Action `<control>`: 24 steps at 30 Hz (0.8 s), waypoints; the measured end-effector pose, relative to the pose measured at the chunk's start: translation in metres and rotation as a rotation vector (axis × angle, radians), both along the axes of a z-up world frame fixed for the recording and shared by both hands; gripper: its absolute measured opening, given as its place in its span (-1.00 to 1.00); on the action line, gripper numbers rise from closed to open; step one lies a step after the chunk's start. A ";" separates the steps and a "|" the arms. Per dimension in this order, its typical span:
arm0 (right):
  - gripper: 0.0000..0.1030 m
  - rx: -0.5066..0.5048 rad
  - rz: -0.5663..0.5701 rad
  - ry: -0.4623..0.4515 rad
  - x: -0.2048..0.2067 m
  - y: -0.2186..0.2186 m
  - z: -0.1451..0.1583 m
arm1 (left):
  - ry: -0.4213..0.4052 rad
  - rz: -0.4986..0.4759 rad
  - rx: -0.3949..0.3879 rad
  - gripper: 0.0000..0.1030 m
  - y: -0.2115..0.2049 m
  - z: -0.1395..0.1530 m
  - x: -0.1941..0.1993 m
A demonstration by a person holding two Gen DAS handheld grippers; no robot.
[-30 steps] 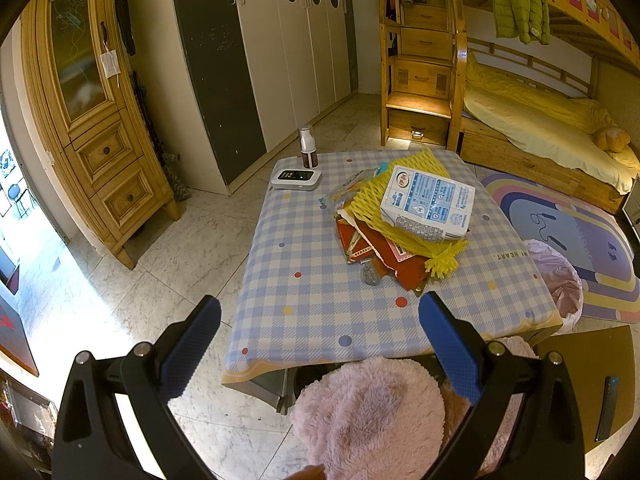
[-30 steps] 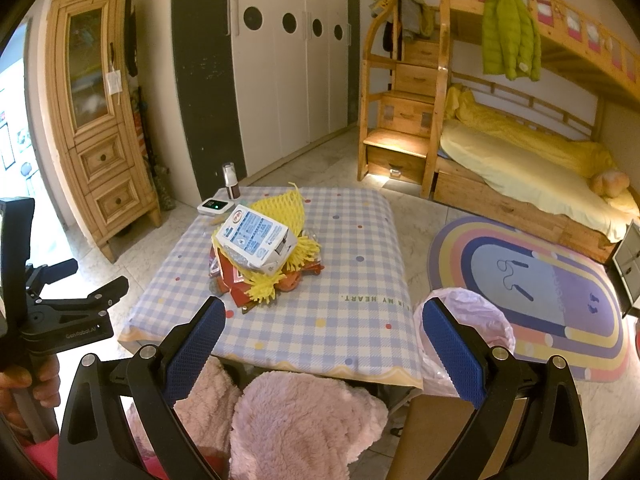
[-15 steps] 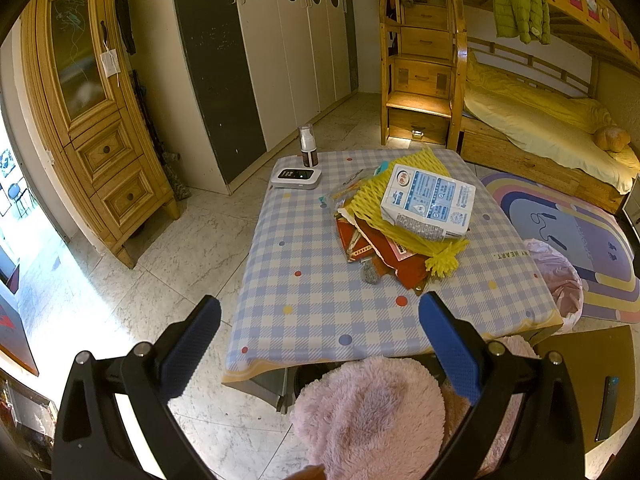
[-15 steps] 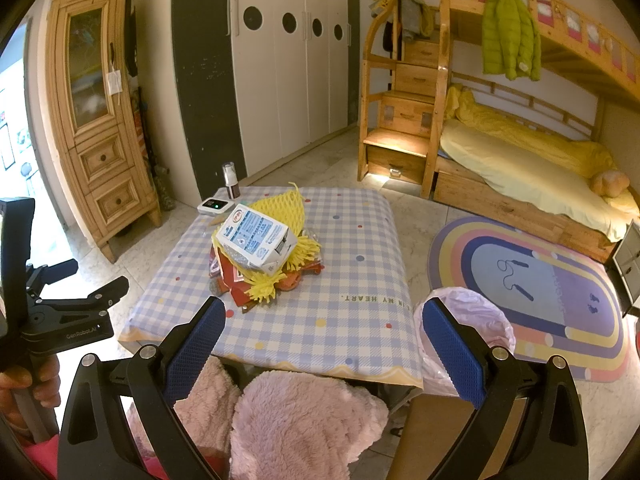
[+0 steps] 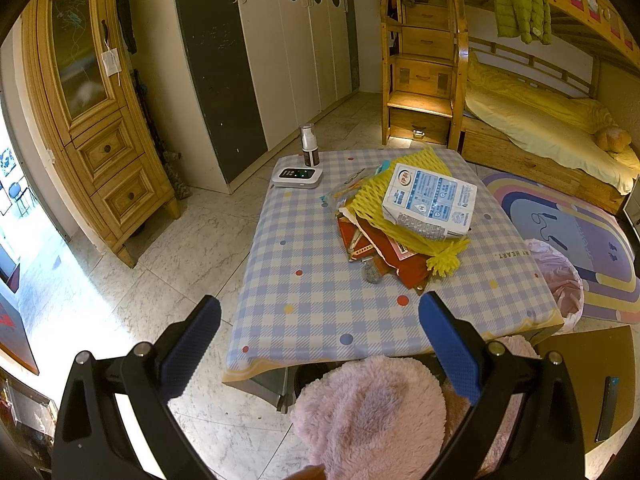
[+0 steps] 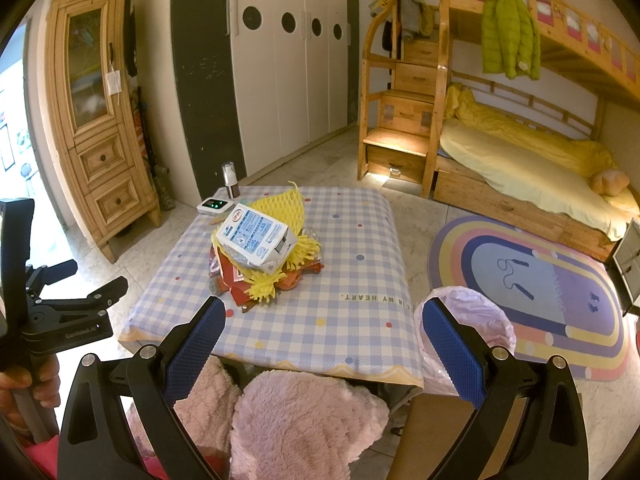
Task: Collect trash
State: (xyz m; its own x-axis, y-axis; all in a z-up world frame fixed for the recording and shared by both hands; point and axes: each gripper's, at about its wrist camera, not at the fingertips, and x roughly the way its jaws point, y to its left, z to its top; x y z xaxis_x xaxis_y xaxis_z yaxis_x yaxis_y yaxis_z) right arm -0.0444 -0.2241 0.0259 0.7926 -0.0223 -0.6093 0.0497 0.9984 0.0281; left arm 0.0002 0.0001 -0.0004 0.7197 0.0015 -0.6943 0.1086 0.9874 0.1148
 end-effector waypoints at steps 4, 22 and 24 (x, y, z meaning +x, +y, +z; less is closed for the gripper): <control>0.90 0.000 0.000 0.000 0.000 0.000 0.000 | 0.000 0.000 0.000 0.87 0.000 0.000 0.000; 0.90 0.004 -0.002 0.005 0.002 0.001 -0.001 | 0.006 0.006 0.003 0.87 0.002 0.001 0.004; 0.90 0.007 -0.003 0.005 0.004 0.001 -0.001 | 0.007 0.012 0.008 0.87 0.006 -0.007 0.006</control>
State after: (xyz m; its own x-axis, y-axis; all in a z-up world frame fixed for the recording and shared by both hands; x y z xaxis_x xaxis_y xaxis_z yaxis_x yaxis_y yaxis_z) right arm -0.0405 -0.2236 0.0246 0.7893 -0.0202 -0.6137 0.0528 0.9980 0.0351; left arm 0.0060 0.0065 -0.0073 0.7148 0.0158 -0.6991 0.0977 0.9877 0.1222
